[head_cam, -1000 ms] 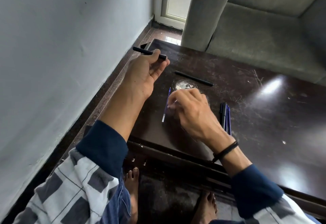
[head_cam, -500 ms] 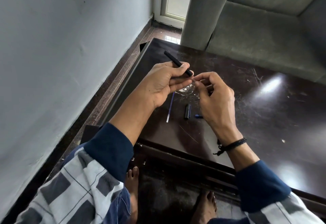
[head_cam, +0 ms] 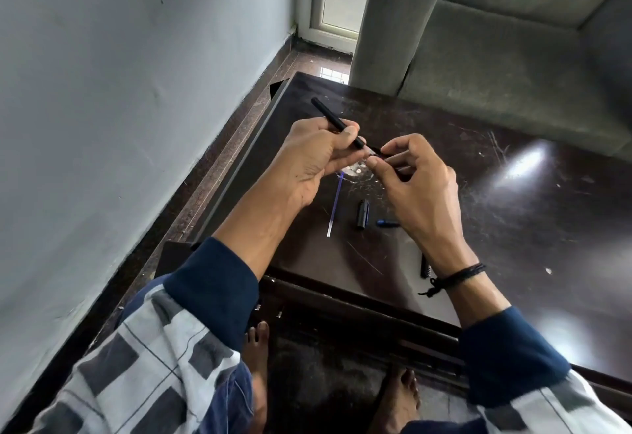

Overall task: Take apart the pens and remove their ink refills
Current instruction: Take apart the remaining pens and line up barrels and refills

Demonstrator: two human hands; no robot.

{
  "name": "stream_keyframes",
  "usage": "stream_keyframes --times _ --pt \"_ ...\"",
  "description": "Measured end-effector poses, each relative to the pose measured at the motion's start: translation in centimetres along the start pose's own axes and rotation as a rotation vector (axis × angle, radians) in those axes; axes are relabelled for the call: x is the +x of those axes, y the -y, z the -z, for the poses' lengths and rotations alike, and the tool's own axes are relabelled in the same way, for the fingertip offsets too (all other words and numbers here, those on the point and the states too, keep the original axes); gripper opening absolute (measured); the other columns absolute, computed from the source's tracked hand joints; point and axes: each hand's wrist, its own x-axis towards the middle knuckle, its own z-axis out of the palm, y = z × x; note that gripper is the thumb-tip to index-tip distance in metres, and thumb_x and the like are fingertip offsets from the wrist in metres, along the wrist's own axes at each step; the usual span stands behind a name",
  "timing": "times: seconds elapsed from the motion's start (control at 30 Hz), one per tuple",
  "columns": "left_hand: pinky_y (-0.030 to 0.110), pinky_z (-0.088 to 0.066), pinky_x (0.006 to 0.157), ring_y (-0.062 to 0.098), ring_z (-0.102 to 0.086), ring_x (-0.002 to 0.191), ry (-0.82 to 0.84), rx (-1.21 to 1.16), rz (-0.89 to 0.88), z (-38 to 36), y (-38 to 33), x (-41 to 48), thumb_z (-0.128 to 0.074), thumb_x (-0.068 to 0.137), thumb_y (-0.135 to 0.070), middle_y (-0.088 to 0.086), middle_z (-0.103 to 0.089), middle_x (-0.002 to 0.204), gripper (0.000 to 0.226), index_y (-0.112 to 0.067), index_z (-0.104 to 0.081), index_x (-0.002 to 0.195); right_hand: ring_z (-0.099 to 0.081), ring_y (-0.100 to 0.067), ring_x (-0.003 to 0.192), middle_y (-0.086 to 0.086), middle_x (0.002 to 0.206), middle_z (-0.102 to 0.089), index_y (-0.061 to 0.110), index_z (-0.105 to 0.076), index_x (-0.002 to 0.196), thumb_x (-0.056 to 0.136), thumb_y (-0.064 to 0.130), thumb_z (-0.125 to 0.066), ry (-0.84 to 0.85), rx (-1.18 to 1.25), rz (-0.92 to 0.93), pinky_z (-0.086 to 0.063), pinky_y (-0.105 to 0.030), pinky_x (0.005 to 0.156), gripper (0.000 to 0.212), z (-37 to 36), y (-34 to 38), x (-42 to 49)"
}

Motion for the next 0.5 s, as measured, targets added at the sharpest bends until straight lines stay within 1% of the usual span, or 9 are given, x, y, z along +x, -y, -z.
stream_keyframes --times 0.07,0.13,0.2,0.3,0.4,0.47,0.5 --pt "0.027 -0.062 0.071 0.029 -0.075 0.085 -0.067 -0.066 -0.006 0.4 -0.3 0.4 -0.063 0.095 0.002 0.022 -0.072 0.096 0.005 0.001 -0.069 0.095 -0.067 -0.005 0.082 0.012 0.091 -0.072 0.030 -0.066 0.103 0.091 0.042 -0.074 0.009 -0.029 -0.025 -0.056 -0.035 0.078 0.019 0.4 -0.2 0.2" --pt "0.026 -0.061 0.070 0.025 -0.075 0.080 -0.106 -0.120 -0.008 1.0 -0.6 0.8 -0.064 0.095 0.001 0.017 -0.072 0.090 0.005 -0.001 -0.068 0.092 -0.066 -0.005 0.079 0.013 0.088 -0.072 0.029 -0.070 0.102 0.092 0.034 -0.073 0.014 -0.051 -0.043 -0.056 -0.037 0.079 0.012 0.8 -0.5 0.5" --pt "0.026 -0.061 0.072 0.024 -0.076 0.078 -0.121 -0.147 -0.007 1.4 -0.7 1.1 -0.064 0.095 -0.001 0.015 -0.073 0.086 0.004 -0.002 -0.067 0.092 -0.066 -0.004 0.077 0.014 0.083 -0.073 0.030 -0.071 0.099 0.092 0.026 -0.071 0.010 -0.067 -0.048 -0.055 -0.035 0.078 0.007 1.0 -0.7 0.7" --pt "0.027 -0.061 0.072 0.023 -0.075 0.078 -0.107 -0.155 0.006 1.3 -0.6 1.0 -0.065 0.094 -0.001 0.015 -0.073 0.087 0.003 -0.001 -0.068 0.092 -0.070 -0.005 0.076 0.011 0.081 -0.076 0.032 -0.073 0.098 0.093 0.025 -0.070 0.026 -0.072 -0.043 -0.058 -0.038 0.077 0.009 0.8 -0.9 0.7" --pt "0.028 -0.062 0.073 0.022 -0.074 0.079 -0.074 -0.146 0.019 0.8 -0.3 0.8 -0.066 0.094 -0.001 0.014 -0.073 0.087 0.004 -0.001 -0.069 0.090 -0.074 -0.013 0.080 0.011 0.085 -0.077 0.034 -0.074 0.103 0.094 0.029 -0.068 0.055 -0.079 -0.026 -0.059 -0.044 0.080 0.011 0.2 -0.9 0.5" --pt "0.030 -0.063 0.075 0.023 -0.075 0.080 -0.018 -0.111 0.040 0.3 -0.1 0.4 -0.066 0.094 -0.001 0.015 -0.073 0.088 0.004 0.001 -0.069 0.096 -0.075 -0.016 0.083 0.010 0.088 -0.077 0.035 -0.074 0.109 0.095 0.031 -0.066 0.070 -0.098 -0.016 -0.059 -0.044 0.080 0.016 0.0 -0.9 0.3" --pt "0.031 -0.063 0.078 0.024 -0.075 0.082 0.018 -0.090 0.056 0.0 0.1 0.2 -0.066 0.094 -0.001 0.016 -0.073 0.090 0.008 0.003 -0.069 0.100 -0.075 -0.016 0.082 0.009 0.088 -0.078 0.035 -0.074 0.112 0.096 0.031 -0.066 0.078 -0.109 -0.013 -0.059 -0.044 0.079 0.018 -0.1 -0.8 0.3"
